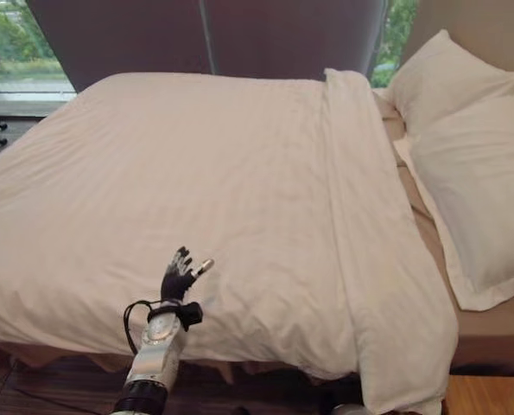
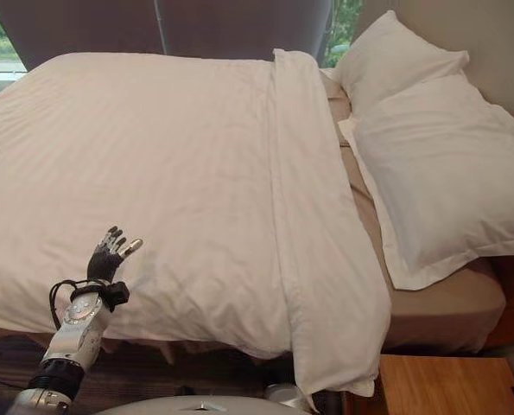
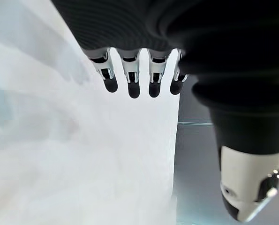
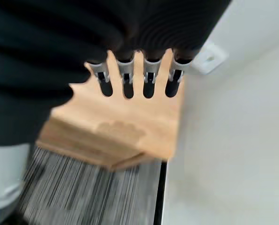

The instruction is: Making the bed.

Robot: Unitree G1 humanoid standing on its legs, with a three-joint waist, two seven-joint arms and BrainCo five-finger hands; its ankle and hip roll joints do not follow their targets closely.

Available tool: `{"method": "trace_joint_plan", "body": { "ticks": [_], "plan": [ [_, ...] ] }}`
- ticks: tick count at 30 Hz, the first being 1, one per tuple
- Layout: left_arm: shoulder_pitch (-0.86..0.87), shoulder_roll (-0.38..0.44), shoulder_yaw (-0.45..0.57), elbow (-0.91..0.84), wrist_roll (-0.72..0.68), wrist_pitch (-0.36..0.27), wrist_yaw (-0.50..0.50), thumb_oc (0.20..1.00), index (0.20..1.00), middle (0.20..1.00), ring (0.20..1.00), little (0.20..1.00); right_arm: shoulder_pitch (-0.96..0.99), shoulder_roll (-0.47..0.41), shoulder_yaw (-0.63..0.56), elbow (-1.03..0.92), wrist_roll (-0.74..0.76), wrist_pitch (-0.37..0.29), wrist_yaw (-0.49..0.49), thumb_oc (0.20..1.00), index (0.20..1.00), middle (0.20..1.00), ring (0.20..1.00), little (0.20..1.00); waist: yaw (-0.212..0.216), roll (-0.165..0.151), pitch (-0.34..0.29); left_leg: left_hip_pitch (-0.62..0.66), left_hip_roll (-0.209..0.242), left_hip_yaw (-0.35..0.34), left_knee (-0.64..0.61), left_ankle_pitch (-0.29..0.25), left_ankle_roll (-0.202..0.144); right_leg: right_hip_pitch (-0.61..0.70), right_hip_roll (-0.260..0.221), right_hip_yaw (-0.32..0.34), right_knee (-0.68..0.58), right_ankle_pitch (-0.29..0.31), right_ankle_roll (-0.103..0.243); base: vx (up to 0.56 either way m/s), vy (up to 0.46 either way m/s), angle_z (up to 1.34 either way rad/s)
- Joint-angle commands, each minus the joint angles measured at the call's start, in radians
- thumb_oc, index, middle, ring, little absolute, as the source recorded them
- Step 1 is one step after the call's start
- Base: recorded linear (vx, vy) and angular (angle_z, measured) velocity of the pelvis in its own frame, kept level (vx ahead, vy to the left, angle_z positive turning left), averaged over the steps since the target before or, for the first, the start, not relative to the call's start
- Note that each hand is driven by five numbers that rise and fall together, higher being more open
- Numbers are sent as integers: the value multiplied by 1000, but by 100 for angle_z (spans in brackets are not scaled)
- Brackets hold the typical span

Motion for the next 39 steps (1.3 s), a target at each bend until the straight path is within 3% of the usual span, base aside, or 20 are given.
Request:
{"method": "trace_joint_plan", "body": {
  "ticks": [1, 3, 4, 7, 9, 13, 15, 17, 20, 21, 24, 26, 28, 30, 34, 36, 39],
  "plan": [
    [-50, 55, 63, -88, -48, -60, 6, 1000, 1000, 1000, 1000, 1000, -116, -69, 23, -46, -28, -16, -68, 1000, 1000, 1000, 1000, 1000, 27, -34, 39, 112, 105, -5, 12, -29, -87, 14, -44, -66, 19, -49, 26, 1, -14, 13],
    [-37, 49, 72, -108, -50, -65, 8, 1000, 1000, 1000, 1000, 1000, -159, -120, 4, -148, -7, -34, -93, 1000, 1000, 1000, 1000, 1000, 32, -38, 35, 114, 109, -3, 12, -26, -89, 14, -43, -65, 19, -49, 27, 1, -7, 6],
    [-30, 45, 73, -129, -44, -67, 13, 1000, 1000, 1000, 1000, 1000, -194, -159, -23, -372, 59, -50, -115, 200, 200, 200, 200, 200, 30, -43, 31, 117, 113, 3, 12, -26, -90, 12, -42, -60, 19, -48, 28, 0, -2, -8],
    [-30, 34, 77, -153, -24, -72, 31, 1000, 1000, 1000, 1000, 1000, -202, -144, -80, -723, 234, -99, -141, 200, 200, 200, 200, 200, 25, -45, 27, 117, 118, 10, 12, -27, -92, 8, -43, -58, 19, -45, 27, 5, 0, -3],
    [-28, 28, 74, -159, -30, -77, 33, 1000, 1000, 1000, 1000, 1000, -236, -93, -102, -838, 376, -143, -157, 200, 200, 200, 200, 200, 34, -40, 25, 117, 119, 9, 12, -27, -91, 7, -43, -60, 19, -46, 26, 23, 10, -5],
    [-10, 15, 63, -169, -52, -72, 29, 1000, 1000, 1000, 1000, 1000, -306, 65, -133, -1004, 674, -250, -149, 200, 200, 200, 200, 200, 52, -21, 24, 116, 120, 1, 12, -27, -90, 12, -44, -67, 19, -49, 23, 10, 6, 2],
    [-5, 14, 62, -170, -56, -72, 27, 1000, 1000, 1000, 1000, 1000, -316, 89, -139, -1013, 719, -266, -146, 200, 200, 200, 200, 200, 54, -19, 24, 116, 119, -2, 12, -27, -90, 14, -45, -70, 19, -49, 23, 25, 5, 8],
    [3, -4, 41, -156, -61, -66, 23, 1000, 1000, 1000, 1000, 1000, -350, 192, -136, -1042, 879, -317, -126, 200, 200, 200, 200, 200, 65, -5, 24, 113, 118, -16, 12, -27, -91, 20, -47, -77, 19, -53, 20, 38, -8, 19],
    [-9, -13, 15, -138, -73, -66, 18, 1000, 1000, 1000, 1000, 1000, -376, 223, -129, -1040, 909, -353, -145, 200, 200, 200, 200, 200, 68, 9, 31, 109, 115, -23, 12, -23, -92, 21, -49, -83, 19, -54, 20, 10, -19, 19],
    [-39, -23, -14, -111, -95, -73, 16, 1000, 1000, 1000, 1000, 1000, -426, 240, -124, -976, 910, -368, -182, 200, 200, 200, 200, 200, 67, 27, 40, 104, 114, -24, 12, -21, -93, 15, -52, -83, 19, -56, 20, -13, -19, 21],
    [-70, -23, -27, -87, -114, -78, 15, 1000, 1000, 1000, 1000, 1000, -455, 247, -123, -900, 928, -361, -195, 200, 200, 200, 200, 200, 59, 45, 46, 106, 113, -22, 12, -21, -95, 11, -53, -78, 19, -55, 20, -4, -5, 4],
    [-78, -33, -35, -73, -131, -83, 10, 1000, 1000, 1000, 1000, 1000, -452, 251, -133, -818, 934, -351, -199, 200, 200, 200, 200, 200, 45, 67, 53, 112, 111, -19, 12, -23, -97, 13, -55, -76, 19, -56, 20, 10, 21, -1],
    [-38, -45, -8, -66, -165, -84, -12, 1000, 1000, 1000, 1000, 1000, -384, 245, -205, -699, 955, -329, -193, 200, 200, 200, 200, 200, 9, 108, 57, 127, 108, -8, 12, -31, -98, 16, -59, -67, 19, -61, 23, 39, 70, -7],
    [-20, -52, 3, -62, -180, -82, -24, 1000, 1000, 1000, 1000, 1000, -336, 239, -256, -658, 967, -322, -191, 200, 200, 200, 200, 200, -13, 119, 55, 133, 107, 0, 12, -35, -99, 17, -61, -62, 19, -61, 26, 28, 41, -15],
    [-12, -84, 3, -28, -245, -67, -53, 1000, 1000, 1000, 1000, 1000, -251, 212, -342, -569, 992, -303, -184, 200, 200, 200, 200, 200, -51, 115, 48, 141, 106, 18, 12, -43, -98, 10, -59, -49, 19, -60, 28, 8, 14, -14],
    [-29, -114, -4, 36, -286, -51, -65, 1000, 1000, 1000, 1000, 1000, -186, 180, -419, -482, 1023, -275, -178, 200, 200, 200, 200, 200, -88, 96, 44, 148, 106, 33, 12, -50, -98, 2, -55, -32, 19, -58, 29, -11, 6, -22],
    [-35, -118, -7, 38, -284, -53, -63, 1000, 1000, 1000, 1000, 1000, -164, 167, -431, -461, 1016, -267, -176, 200, 200, 200, 200, 200, -98, 88, 43, 150, 106, 40, 12, -51, -99, -1, -53, -25, 19, -57, 31, -18, 1, -17]
  ]
}}
